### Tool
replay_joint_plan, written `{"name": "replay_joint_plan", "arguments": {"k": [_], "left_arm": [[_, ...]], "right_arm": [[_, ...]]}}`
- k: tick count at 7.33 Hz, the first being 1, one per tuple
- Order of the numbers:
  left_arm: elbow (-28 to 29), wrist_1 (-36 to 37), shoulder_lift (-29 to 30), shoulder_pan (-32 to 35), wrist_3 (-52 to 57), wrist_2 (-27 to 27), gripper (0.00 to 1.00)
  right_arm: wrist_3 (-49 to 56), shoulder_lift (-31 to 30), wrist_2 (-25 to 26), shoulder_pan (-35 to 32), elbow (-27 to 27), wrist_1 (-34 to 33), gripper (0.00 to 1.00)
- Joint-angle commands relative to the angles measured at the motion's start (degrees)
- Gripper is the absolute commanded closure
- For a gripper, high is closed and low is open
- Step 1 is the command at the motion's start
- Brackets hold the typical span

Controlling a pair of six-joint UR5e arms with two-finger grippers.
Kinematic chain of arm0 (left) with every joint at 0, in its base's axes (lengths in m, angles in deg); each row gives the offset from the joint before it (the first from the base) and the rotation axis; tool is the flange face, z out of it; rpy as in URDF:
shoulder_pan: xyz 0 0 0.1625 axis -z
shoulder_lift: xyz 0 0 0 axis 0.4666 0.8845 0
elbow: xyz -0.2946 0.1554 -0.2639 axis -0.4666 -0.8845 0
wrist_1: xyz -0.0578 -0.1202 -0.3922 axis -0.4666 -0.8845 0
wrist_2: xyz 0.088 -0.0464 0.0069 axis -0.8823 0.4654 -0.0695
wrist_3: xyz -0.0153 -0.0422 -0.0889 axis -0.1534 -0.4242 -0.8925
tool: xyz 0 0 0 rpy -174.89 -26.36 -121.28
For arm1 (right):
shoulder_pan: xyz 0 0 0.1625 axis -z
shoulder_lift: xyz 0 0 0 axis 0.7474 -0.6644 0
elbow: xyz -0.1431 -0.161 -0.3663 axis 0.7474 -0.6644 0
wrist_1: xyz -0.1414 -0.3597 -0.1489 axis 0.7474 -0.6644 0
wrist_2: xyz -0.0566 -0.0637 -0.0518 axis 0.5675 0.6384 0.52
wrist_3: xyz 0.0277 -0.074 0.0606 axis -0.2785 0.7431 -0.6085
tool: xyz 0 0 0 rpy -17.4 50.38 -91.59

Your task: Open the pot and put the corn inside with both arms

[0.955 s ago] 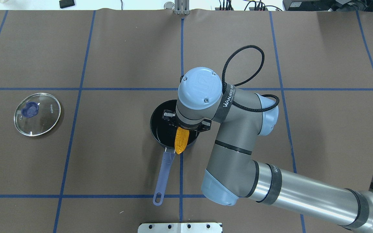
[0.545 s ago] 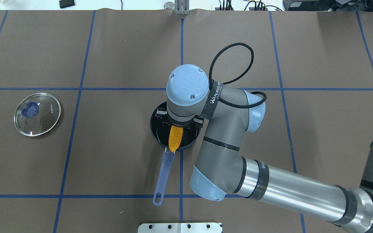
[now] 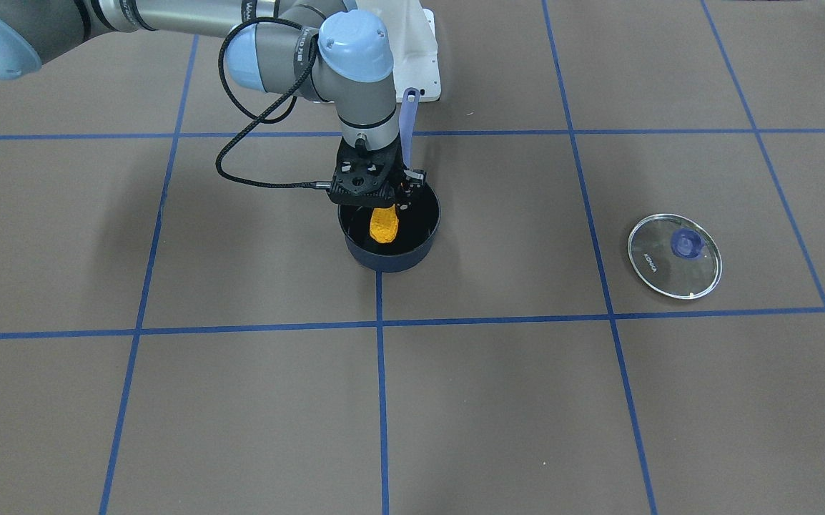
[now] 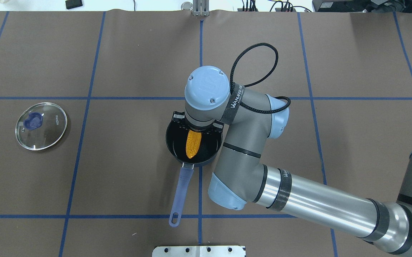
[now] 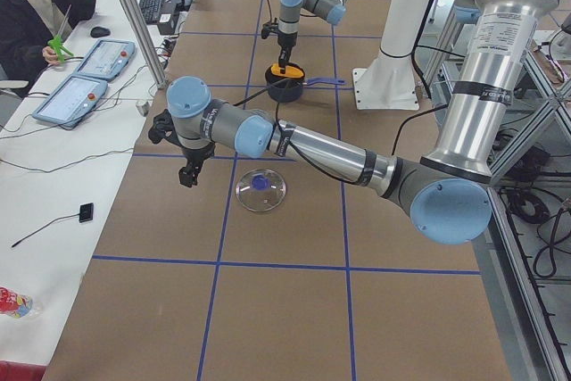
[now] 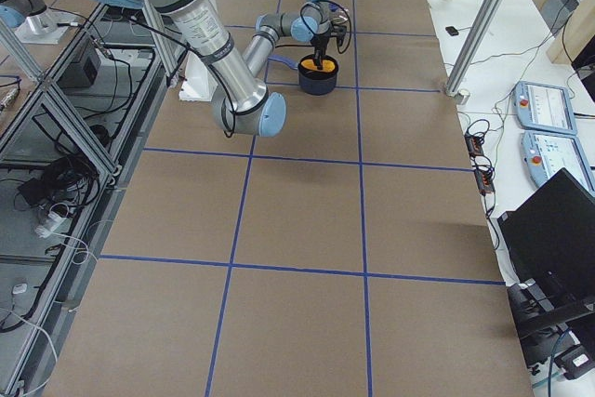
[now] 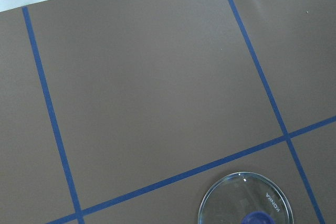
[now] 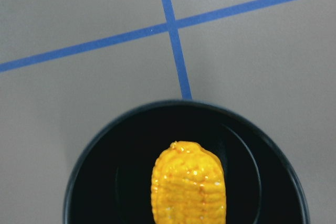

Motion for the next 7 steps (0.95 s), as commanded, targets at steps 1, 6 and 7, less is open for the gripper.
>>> {"name": "replay_joint_plan", "arguments": {"k": [1, 6, 7], "left_arm": [[0.1, 0.0, -0.1, 0.1, 0.1, 0.0, 0.02], [3.6, -0.1, 0.3, 1.5, 3.3, 0.0, 0.02], [4.4, -0.1, 0.4, 2.3, 4.9, 0.0, 0.02]], "right_arm": [[0.1, 0.5, 0.1, 0.0, -0.8, 1.1, 0.01], [15.2, -2.9, -11.3, -13.4, 1.5, 0.9, 0.0], [20.1, -6.5, -15.7, -18.9, 3.6, 0.9, 0.0]]}}
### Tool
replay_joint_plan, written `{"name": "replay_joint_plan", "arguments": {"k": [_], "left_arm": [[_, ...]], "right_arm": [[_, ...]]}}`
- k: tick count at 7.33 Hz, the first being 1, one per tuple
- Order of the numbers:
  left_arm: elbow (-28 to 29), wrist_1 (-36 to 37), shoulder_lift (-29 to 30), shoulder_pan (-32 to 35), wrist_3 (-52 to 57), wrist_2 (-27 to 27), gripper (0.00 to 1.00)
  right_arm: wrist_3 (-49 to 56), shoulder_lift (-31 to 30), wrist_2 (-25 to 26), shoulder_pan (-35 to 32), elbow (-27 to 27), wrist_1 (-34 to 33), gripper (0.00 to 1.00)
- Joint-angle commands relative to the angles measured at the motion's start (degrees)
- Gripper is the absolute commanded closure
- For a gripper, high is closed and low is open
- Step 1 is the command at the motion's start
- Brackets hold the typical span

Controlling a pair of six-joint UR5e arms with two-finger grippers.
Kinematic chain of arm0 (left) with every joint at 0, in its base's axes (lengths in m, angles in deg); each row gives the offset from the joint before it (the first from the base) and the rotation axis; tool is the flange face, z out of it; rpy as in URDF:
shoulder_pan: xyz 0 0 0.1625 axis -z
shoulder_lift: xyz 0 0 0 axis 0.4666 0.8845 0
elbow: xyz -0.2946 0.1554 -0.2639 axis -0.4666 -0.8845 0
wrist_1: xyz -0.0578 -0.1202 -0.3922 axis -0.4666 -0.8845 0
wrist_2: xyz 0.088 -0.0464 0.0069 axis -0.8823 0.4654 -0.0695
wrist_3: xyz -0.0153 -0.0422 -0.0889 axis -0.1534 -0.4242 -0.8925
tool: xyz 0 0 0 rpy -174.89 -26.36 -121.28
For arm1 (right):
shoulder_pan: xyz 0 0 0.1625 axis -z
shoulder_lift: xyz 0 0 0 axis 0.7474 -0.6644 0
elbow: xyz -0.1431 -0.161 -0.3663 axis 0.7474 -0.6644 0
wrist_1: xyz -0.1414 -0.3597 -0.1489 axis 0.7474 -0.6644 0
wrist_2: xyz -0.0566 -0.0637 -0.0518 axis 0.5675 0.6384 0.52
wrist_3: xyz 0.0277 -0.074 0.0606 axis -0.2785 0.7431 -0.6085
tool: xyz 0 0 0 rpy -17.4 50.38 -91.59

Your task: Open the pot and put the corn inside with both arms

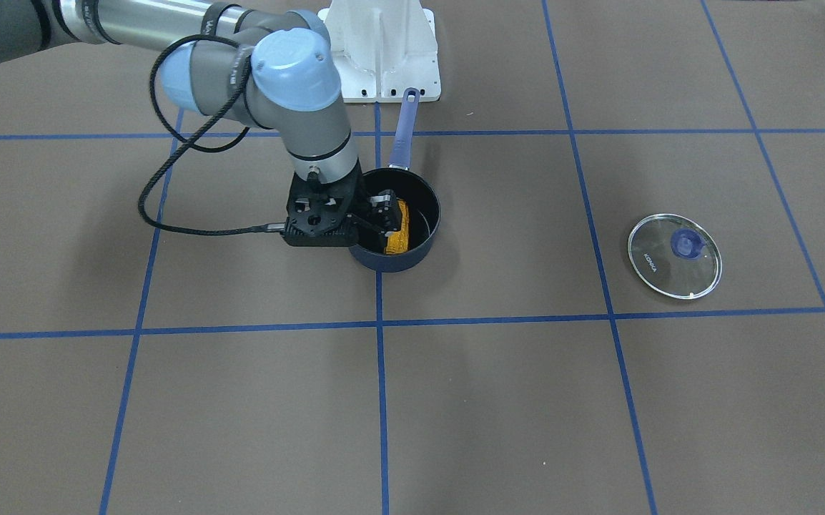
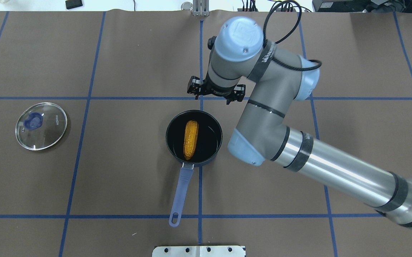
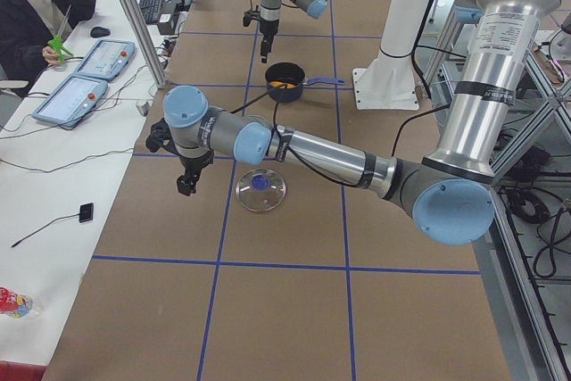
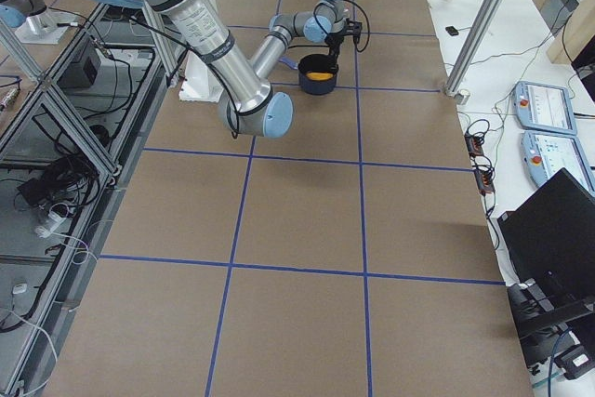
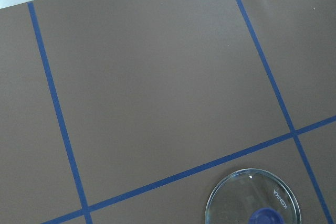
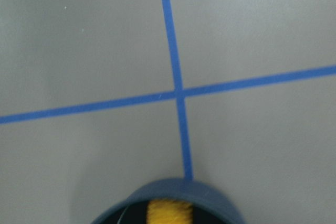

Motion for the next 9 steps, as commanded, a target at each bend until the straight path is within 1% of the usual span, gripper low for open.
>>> {"name": "replay_joint_plan", "arguments": {"k": [1, 2, 3, 5, 7, 9], "left_arm": [[2.3, 0.0, 0.3, 1.3, 3.1, 0.4, 0.02], [3.8, 0.0, 0.4, 2.3, 5.3, 0.5, 0.02], [4.3, 0.0, 0.4, 3.3, 6.1, 0.5, 0.02], [5.7, 0.0, 0.4, 3.9, 7.4, 0.5, 0.02], [8.0, 0.0, 0.5, 5.1, 9.8, 0.5, 0.02], [10.4, -0.4, 0.5, 5.9, 10.0, 0.5, 0.02]], "right_arm": [[15.8, -8.0, -12.1, -13.4, 3.6, 0.0, 0.0], [24.3, -12.0, -17.3, -20.6, 3.7, -0.1, 0.0], [33.2, -15.7, -19.9, -26.7, 3.5, -0.2, 0.0], [51.5, -22.6, -20.9, -35.9, 2.5, -0.7, 0.0], [63.1, -29.7, -22.1, -42.7, 2.3, -0.6, 0.0], [71.9, -33.7, -22.2, -47.9, 0.6, -1.1, 0.0]]}}
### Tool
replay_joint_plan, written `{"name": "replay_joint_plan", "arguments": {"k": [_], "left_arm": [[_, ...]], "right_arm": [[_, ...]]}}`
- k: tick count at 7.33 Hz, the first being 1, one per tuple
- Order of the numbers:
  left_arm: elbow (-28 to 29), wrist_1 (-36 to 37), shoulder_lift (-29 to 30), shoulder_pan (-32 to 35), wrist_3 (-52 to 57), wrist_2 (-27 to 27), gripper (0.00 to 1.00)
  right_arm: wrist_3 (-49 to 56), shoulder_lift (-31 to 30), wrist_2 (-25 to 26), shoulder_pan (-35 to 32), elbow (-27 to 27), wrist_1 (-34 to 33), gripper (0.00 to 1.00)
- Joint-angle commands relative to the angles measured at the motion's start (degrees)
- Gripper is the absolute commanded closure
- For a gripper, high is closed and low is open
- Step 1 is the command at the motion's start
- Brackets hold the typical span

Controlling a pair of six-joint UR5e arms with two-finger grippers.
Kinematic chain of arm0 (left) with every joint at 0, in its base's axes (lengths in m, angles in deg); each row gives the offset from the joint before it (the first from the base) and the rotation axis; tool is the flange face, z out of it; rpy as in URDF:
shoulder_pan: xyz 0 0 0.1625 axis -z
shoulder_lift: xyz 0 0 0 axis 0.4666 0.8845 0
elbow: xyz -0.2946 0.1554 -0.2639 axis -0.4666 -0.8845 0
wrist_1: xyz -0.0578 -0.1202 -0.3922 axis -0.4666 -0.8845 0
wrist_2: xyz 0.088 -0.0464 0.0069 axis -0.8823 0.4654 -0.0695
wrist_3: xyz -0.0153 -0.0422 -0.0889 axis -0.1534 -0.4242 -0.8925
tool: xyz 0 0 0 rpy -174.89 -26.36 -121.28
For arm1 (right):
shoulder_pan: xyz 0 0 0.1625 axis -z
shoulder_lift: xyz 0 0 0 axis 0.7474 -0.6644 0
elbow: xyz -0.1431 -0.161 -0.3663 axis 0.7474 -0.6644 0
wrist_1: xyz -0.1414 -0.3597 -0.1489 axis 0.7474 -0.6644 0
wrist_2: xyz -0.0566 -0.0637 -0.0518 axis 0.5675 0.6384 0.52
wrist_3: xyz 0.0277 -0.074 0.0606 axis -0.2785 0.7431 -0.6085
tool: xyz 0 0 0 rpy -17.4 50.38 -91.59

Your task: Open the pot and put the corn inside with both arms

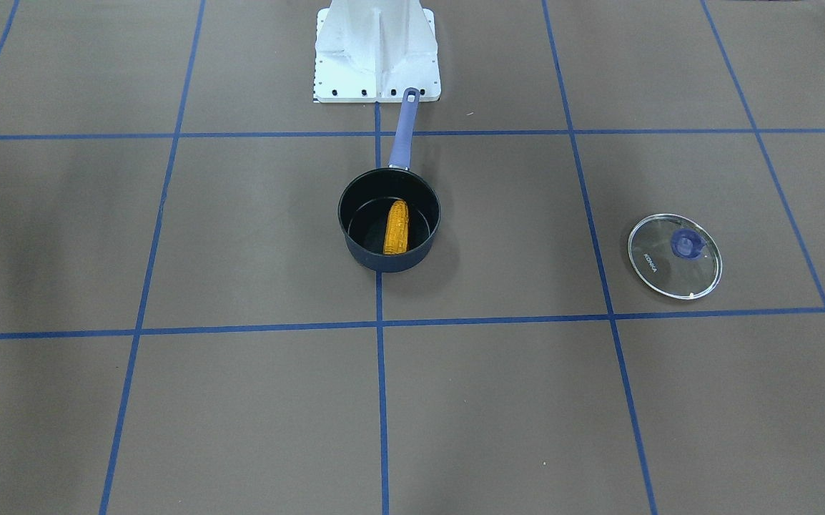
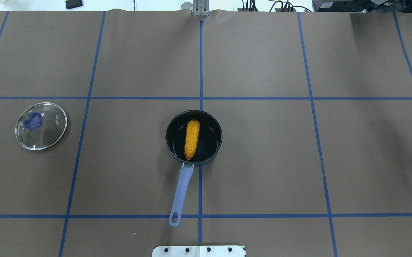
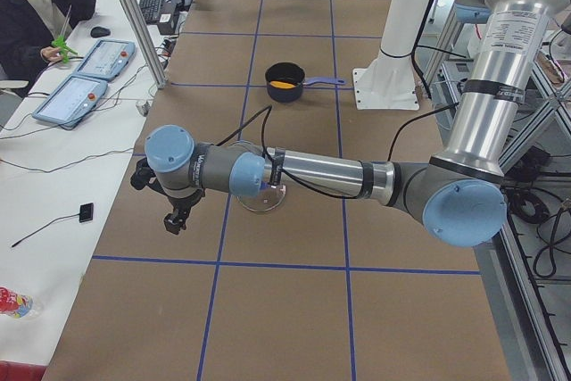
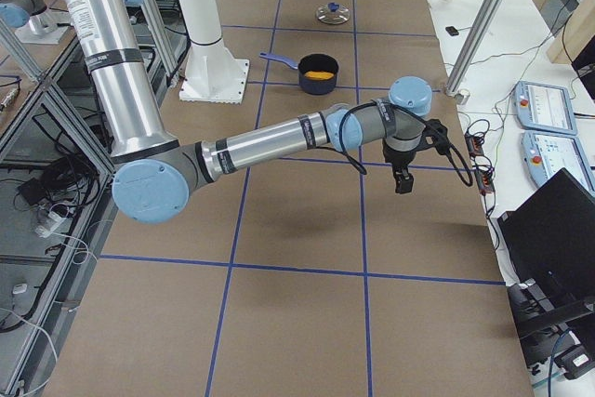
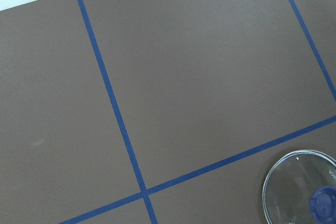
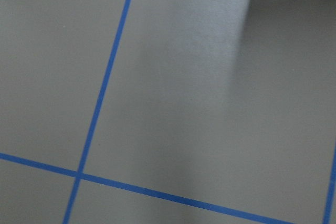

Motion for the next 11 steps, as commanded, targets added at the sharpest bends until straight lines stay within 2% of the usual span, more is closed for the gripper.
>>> {"name": "replay_joint_plan", "arguments": {"k": [1, 3, 5, 8, 11], "left_arm": [[2.0, -0.4, 0.0, 0.9, 0.3, 0.0, 0.02], [2.0, -0.6, -0.8, 1.8, 0.3, -0.1, 0.02], [3.0, -0.4, -4.2, 2.5, 6.2, -0.7, 0.02], [3.3, -0.8, -9.2, 3.4, 6.5, -0.6, 0.02], [3.3, -0.9, -9.5, 3.4, 6.4, -0.6, 0.02]], "right_arm": [[6.4, -4.4, -0.2, -4.4, -1.0, -0.2, 0.0], [6.5, -6.5, -0.2, -5.0, -0.8, 0.3, 0.0], [6.5, -8.3, 0.2, -5.1, -0.3, 0.7, 0.0], [5.6, -8.2, 0.4, -5.0, -0.1, 0.6, 0.0], [5.7, -8.5, 0.4, -5.1, -0.2, 0.7, 0.0]]}}
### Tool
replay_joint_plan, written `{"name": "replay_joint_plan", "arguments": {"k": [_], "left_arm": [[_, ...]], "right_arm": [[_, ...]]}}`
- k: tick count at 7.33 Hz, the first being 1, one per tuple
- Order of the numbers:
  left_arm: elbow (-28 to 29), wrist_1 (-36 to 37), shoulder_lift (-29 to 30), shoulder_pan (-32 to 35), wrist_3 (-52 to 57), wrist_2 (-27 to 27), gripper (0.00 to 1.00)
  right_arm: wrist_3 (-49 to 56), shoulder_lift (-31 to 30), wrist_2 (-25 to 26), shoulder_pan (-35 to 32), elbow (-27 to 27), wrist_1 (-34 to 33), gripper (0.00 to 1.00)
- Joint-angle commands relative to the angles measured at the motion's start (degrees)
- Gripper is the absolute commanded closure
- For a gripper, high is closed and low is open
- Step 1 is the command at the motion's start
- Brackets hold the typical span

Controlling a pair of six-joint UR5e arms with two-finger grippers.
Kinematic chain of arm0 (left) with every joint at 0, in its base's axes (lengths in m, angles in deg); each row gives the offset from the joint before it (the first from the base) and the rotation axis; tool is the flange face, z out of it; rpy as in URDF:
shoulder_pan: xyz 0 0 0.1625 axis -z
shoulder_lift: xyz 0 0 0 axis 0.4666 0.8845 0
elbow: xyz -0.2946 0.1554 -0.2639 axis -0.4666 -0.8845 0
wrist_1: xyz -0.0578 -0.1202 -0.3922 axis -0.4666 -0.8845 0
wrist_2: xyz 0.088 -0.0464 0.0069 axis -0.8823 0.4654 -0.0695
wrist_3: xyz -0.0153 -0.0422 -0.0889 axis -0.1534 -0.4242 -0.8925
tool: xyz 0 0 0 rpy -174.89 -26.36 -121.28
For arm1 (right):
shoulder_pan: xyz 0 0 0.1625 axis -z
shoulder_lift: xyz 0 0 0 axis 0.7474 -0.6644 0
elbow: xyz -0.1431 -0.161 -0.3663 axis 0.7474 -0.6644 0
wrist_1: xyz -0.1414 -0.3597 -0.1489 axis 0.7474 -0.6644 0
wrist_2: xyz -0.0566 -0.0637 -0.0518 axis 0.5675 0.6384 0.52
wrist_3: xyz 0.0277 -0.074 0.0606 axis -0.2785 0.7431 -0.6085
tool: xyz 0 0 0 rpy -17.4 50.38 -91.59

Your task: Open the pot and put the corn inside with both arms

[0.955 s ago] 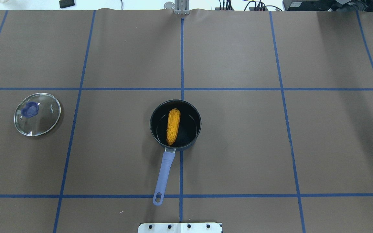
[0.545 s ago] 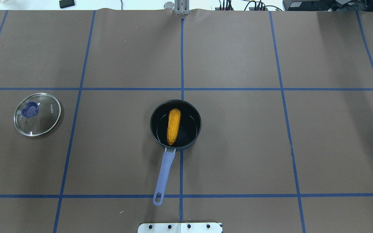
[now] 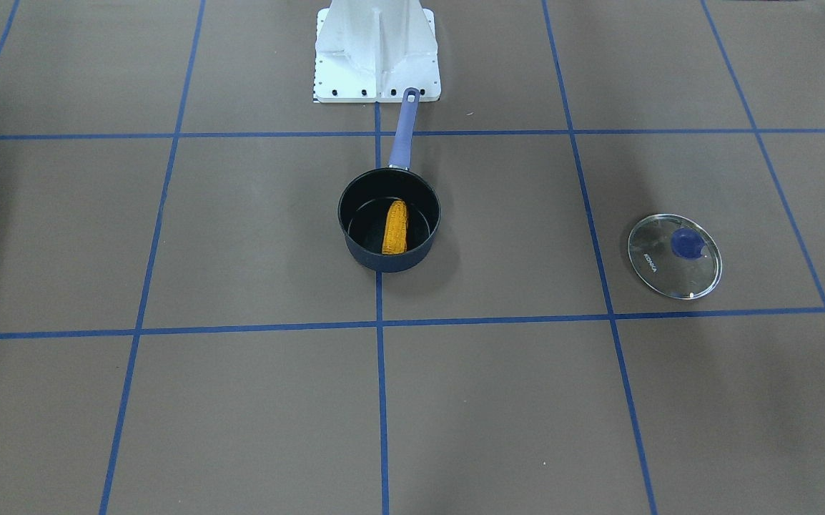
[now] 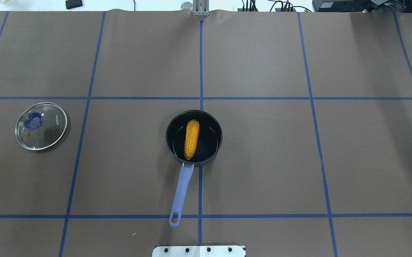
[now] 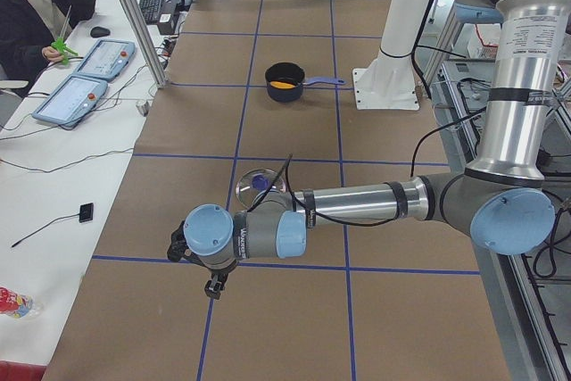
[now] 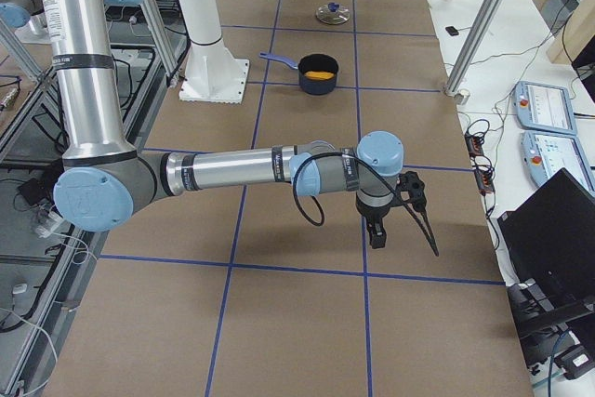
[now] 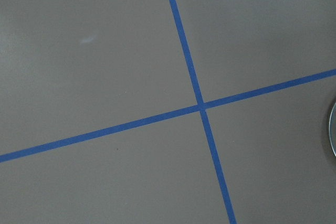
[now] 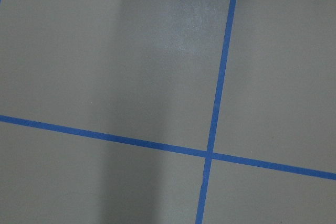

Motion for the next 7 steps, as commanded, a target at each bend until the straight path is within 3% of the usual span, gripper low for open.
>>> {"name": "replay_joint_plan", "arguments": {"k": [1, 7], "left_arm": [[-0.1, 0.0, 0.0, 0.2, -0.1, -0.1, 0.02], [0.0, 0.0, -0.1, 0.3, -0.2, -0.1, 0.02]], "right_arm": [[0.0, -0.4, -0.4, -0.1, 0.0, 0.0, 0.0], [0.0, -0.3, 0.3, 0.0, -0.8, -0.1, 0.0]]}}
